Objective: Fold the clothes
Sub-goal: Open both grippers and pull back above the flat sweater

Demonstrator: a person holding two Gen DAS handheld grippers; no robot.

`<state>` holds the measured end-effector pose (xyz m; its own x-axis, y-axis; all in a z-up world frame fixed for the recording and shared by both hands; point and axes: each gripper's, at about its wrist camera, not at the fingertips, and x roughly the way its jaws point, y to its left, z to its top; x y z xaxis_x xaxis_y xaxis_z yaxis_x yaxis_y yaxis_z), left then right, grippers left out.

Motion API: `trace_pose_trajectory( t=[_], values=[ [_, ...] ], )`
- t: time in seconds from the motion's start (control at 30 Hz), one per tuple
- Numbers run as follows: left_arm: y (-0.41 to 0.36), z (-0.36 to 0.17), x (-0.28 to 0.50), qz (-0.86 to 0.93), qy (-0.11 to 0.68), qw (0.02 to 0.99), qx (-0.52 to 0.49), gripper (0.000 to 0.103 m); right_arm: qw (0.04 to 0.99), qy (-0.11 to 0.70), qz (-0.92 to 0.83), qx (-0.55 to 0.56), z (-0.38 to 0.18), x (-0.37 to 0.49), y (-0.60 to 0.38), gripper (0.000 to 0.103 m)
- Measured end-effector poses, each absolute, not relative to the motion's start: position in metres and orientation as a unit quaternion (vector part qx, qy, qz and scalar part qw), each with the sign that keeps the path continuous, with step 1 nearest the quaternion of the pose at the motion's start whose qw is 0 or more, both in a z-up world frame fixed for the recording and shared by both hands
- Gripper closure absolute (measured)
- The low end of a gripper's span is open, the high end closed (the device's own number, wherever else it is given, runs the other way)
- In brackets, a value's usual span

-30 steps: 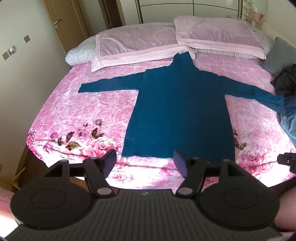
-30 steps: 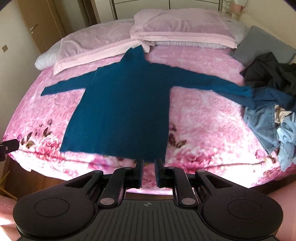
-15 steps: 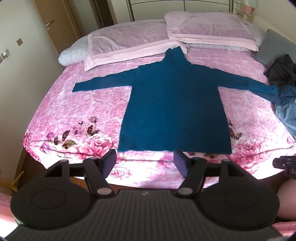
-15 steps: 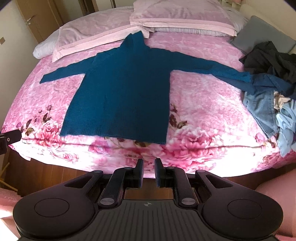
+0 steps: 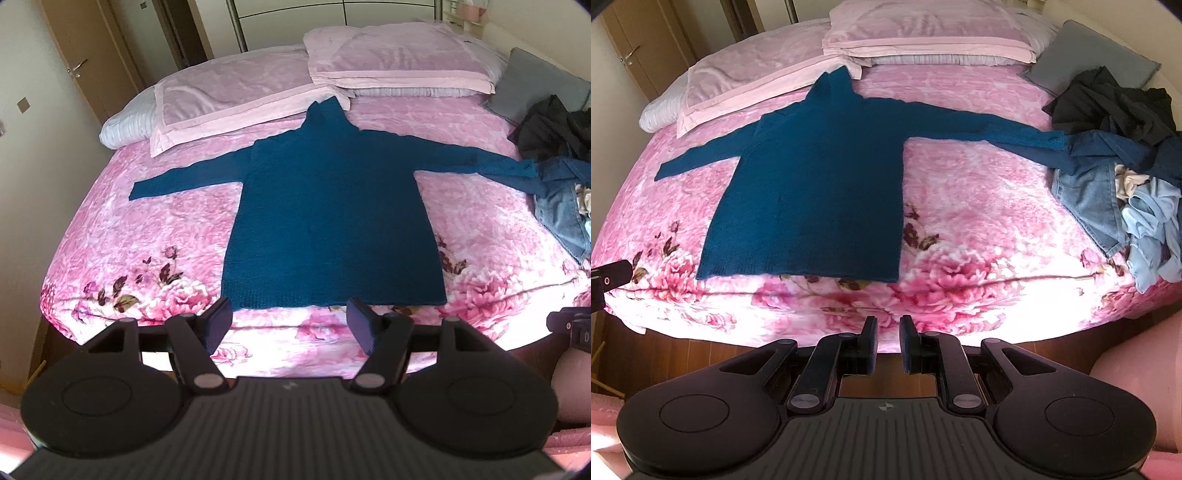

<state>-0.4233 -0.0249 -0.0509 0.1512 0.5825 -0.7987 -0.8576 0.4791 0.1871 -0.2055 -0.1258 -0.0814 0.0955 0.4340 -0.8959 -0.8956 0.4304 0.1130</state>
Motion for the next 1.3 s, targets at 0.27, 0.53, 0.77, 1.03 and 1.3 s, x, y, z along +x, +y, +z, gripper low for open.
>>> trace_pose_trajectory(
  t=[0.27, 0.53, 0.77, 1.03, 1.3],
  values=[
    [-0.019, -0.055, -0.417, 0.491, 0.439, 0.736, -0.158, 0.038, 0.693, 0.477, 0.483, -0.243, -0.085, -0.198, -0.121, 0.088],
    [-0.010, -0.056, -0.414, 0.509, 0.433, 0.726, -0.162, 0.038, 0.684, 0.469, 0.500, -0.249, -0.087, -0.192, -0.104, 0.088],
    [-0.002, -0.057, -0.405, 0.525, 0.432, 0.716, -0.161, 0.038, 0.674, 0.467, 0.514, -0.251, -0.092, -0.182, -0.090, 0.088],
    [0.012, -0.063, -0.389, 0.530, 0.436, 0.708, -0.164, 0.038, 0.666, 0.472, 0.519, -0.255, -0.100, -0.166, -0.074, 0.088],
    [0.048, -0.074, -0.382, 0.535, 0.429, 0.705, -0.181, 0.038, 0.662, 0.482, 0.513, -0.258, -0.114, -0.146, -0.045, 0.088]
  ],
)
